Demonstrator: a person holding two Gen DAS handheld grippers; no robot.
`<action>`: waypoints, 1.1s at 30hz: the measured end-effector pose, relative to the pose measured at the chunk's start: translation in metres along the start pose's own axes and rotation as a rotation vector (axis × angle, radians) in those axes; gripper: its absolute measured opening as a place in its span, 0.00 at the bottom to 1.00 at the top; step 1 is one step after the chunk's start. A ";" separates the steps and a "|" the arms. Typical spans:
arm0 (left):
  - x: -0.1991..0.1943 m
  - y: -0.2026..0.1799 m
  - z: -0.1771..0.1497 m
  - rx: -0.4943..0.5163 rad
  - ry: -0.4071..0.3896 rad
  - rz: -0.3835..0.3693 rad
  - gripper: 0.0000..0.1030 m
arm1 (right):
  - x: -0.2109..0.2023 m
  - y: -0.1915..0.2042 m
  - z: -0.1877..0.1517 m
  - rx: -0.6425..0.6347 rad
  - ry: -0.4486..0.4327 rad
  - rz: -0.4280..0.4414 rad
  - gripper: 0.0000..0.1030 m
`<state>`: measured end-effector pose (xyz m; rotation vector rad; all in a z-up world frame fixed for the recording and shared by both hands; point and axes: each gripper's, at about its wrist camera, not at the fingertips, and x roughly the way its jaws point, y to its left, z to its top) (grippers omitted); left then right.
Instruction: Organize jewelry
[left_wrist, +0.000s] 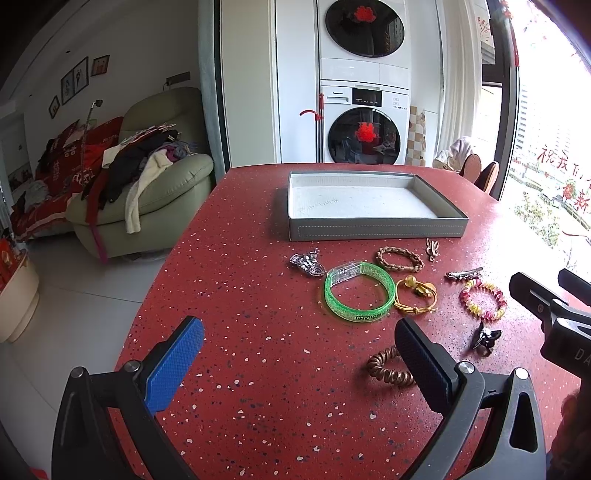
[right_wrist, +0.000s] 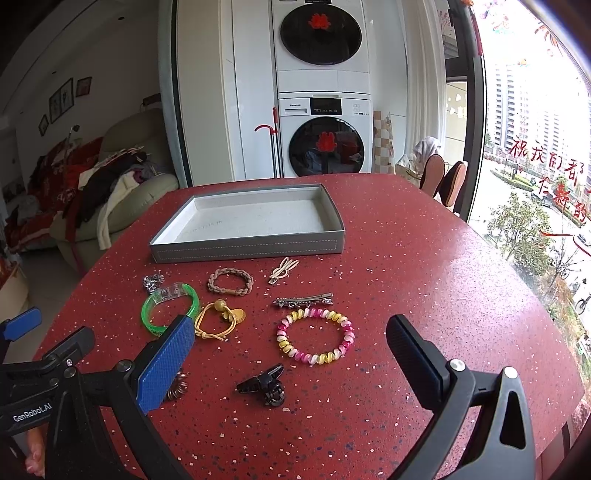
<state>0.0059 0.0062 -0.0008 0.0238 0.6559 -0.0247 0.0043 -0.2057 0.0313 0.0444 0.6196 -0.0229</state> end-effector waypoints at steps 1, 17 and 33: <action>0.000 0.000 0.000 0.001 0.000 -0.001 1.00 | 0.000 0.000 0.000 -0.001 0.001 -0.001 1.00; 0.002 -0.004 -0.002 0.012 0.005 -0.011 1.00 | -0.001 0.000 -0.002 0.002 0.008 -0.001 1.00; 0.002 -0.006 -0.002 0.015 0.016 -0.016 1.00 | -0.001 -0.003 -0.001 0.004 0.009 -0.004 1.00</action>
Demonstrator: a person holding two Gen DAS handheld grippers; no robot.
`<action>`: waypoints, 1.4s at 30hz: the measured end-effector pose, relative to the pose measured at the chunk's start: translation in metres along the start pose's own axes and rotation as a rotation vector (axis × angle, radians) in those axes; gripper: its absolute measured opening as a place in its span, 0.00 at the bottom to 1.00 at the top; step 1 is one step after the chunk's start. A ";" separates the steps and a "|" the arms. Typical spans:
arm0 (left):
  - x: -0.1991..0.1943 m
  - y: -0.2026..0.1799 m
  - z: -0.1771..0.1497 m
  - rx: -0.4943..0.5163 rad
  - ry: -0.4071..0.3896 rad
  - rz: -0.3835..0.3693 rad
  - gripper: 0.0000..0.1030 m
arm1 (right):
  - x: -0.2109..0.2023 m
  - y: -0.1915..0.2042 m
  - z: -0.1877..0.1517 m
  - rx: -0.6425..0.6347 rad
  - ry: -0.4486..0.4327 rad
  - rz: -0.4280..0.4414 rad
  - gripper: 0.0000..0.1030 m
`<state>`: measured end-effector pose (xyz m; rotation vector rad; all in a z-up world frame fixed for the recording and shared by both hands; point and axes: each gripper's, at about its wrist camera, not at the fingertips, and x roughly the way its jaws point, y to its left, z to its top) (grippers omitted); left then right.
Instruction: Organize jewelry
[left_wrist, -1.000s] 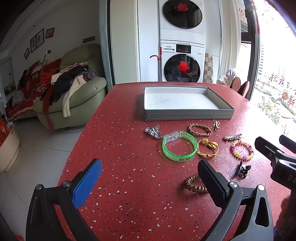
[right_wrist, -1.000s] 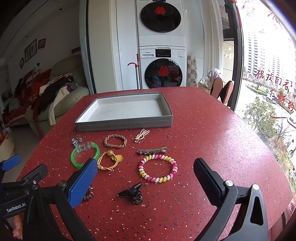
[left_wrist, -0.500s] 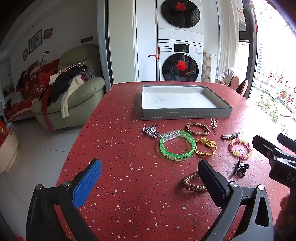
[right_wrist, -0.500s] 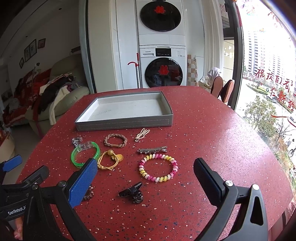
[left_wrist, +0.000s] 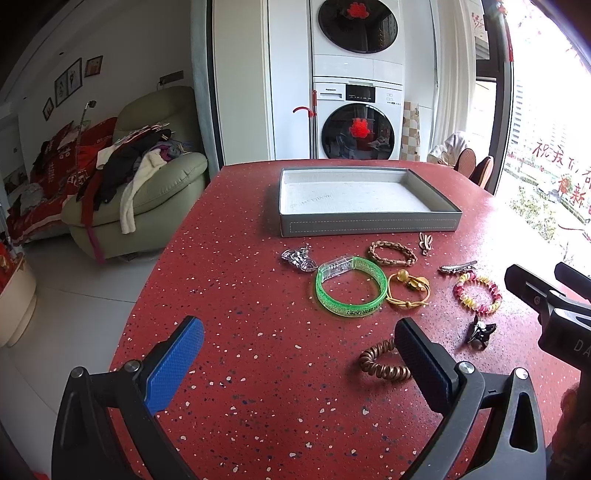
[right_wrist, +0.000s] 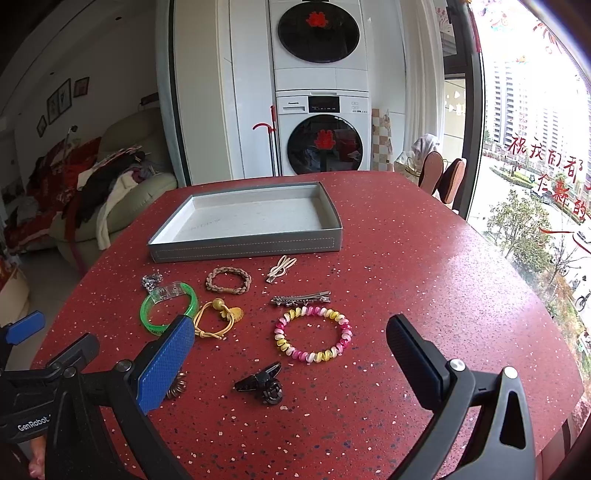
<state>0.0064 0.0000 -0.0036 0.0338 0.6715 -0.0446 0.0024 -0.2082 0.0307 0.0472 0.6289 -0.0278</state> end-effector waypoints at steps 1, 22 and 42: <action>0.000 0.000 0.000 0.000 0.003 -0.001 1.00 | 0.000 0.000 0.000 0.000 0.000 0.000 1.00; 0.004 0.000 -0.001 0.000 0.015 -0.003 1.00 | 0.000 -0.002 0.000 0.006 0.009 -0.002 1.00; 0.015 -0.002 -0.005 0.025 0.075 -0.079 1.00 | 0.009 -0.006 -0.007 0.017 0.060 0.006 1.00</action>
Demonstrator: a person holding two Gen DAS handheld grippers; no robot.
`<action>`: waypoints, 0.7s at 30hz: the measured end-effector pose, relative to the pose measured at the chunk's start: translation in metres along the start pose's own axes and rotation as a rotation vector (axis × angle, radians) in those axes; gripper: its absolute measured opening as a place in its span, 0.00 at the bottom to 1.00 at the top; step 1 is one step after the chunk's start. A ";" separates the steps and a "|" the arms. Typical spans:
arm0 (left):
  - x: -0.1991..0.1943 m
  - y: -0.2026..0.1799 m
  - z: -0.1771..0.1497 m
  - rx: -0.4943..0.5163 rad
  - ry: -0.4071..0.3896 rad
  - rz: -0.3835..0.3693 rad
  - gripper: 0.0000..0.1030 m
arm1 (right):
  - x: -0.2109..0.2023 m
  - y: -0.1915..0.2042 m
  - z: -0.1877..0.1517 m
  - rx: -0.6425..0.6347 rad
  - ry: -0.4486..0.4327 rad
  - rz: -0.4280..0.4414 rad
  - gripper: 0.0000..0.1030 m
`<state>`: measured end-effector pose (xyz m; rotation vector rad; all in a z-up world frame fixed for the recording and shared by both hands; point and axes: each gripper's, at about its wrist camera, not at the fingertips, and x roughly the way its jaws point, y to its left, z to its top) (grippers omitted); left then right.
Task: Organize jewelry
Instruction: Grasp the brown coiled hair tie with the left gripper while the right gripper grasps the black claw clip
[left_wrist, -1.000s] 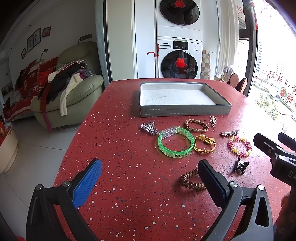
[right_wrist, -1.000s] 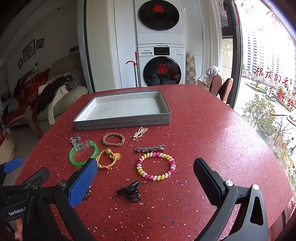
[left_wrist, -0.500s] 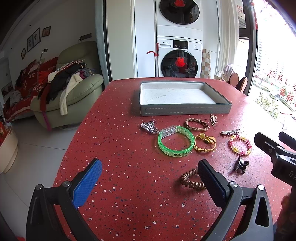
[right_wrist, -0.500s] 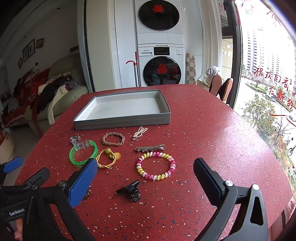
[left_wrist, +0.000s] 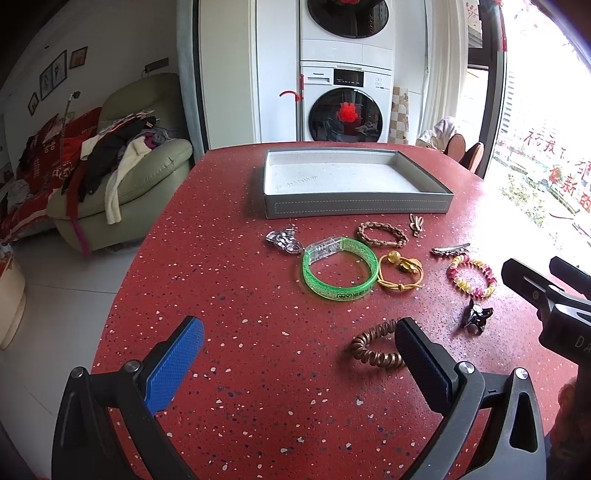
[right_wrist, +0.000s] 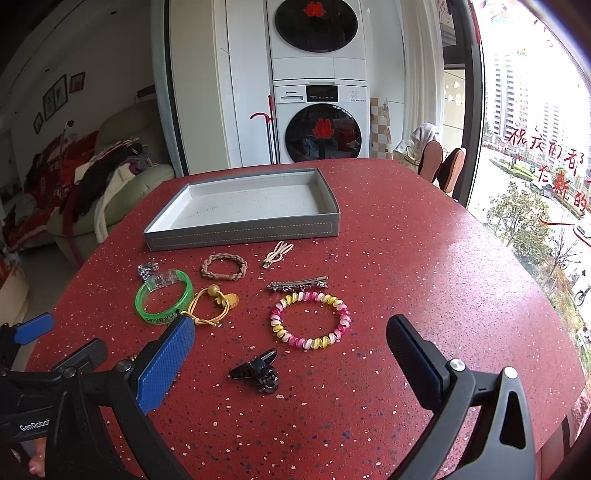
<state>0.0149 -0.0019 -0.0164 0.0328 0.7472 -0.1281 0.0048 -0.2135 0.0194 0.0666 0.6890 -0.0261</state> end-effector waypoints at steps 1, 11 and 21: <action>0.003 -0.001 0.000 0.007 0.015 -0.019 1.00 | 0.002 -0.001 -0.001 0.003 0.016 0.003 1.00; 0.028 -0.016 -0.001 0.100 0.094 -0.093 1.00 | 0.026 -0.006 -0.011 0.029 0.156 0.033 1.00; 0.047 -0.025 0.001 0.150 0.126 -0.095 1.00 | 0.051 0.001 -0.015 0.017 0.260 0.097 0.64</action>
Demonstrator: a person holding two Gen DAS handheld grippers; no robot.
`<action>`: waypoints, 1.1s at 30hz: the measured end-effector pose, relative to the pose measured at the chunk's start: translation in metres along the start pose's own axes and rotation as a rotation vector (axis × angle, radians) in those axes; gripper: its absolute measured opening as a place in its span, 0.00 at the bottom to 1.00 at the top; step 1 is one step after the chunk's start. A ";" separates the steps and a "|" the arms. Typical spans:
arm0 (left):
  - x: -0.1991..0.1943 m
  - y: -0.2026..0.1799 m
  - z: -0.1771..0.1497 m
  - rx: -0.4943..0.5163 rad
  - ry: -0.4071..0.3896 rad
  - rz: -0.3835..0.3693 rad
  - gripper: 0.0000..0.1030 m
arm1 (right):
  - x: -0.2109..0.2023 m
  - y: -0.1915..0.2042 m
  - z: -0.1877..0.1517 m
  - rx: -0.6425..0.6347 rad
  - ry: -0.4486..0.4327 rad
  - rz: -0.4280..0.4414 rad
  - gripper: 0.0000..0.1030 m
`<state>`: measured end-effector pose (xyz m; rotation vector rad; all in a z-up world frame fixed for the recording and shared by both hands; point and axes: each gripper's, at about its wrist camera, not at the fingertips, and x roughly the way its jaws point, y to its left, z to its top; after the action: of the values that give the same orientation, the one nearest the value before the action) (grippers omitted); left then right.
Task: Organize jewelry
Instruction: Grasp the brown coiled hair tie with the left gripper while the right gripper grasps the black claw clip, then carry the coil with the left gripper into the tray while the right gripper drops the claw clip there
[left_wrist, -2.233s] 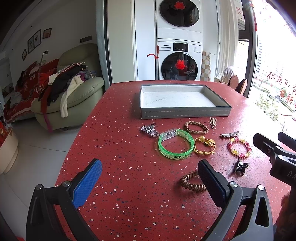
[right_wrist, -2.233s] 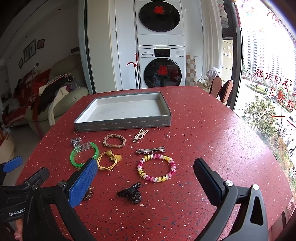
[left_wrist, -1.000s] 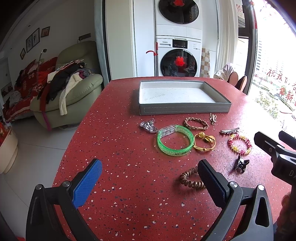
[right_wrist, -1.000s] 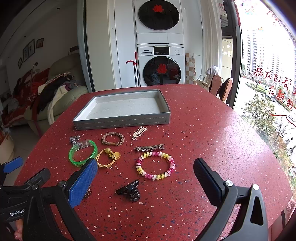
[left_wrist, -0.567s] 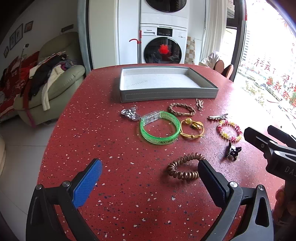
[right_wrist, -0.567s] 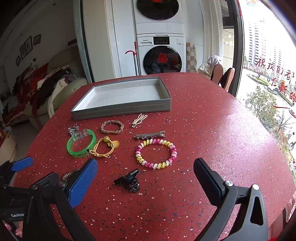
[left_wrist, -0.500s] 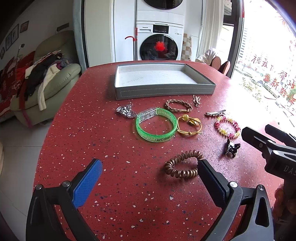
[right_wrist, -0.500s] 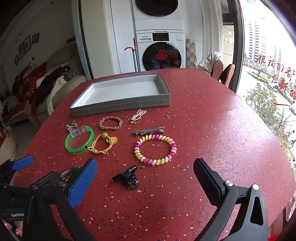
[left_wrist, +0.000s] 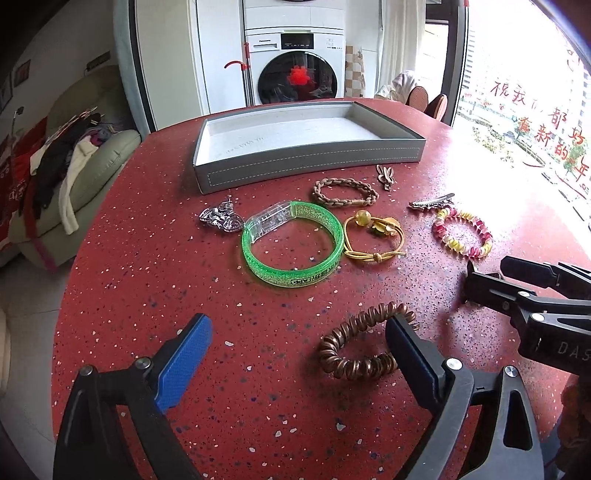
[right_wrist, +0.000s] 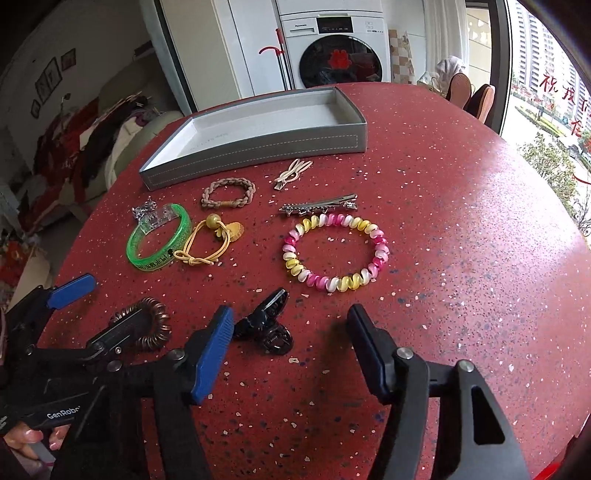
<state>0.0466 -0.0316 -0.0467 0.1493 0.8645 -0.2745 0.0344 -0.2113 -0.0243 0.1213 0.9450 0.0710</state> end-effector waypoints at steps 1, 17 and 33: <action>0.001 -0.001 0.000 0.005 0.002 0.001 1.00 | 0.001 0.002 0.001 -0.007 0.004 0.002 0.61; 0.001 -0.005 0.004 0.034 0.017 -0.081 0.29 | -0.006 0.001 0.002 0.018 0.004 0.061 0.27; -0.029 0.028 0.067 -0.086 -0.029 -0.134 0.29 | -0.021 -0.007 0.086 0.066 -0.062 0.195 0.27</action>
<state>0.0857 -0.0154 0.0191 0.0067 0.8570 -0.3632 0.0922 -0.2264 0.0420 0.2752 0.8722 0.2149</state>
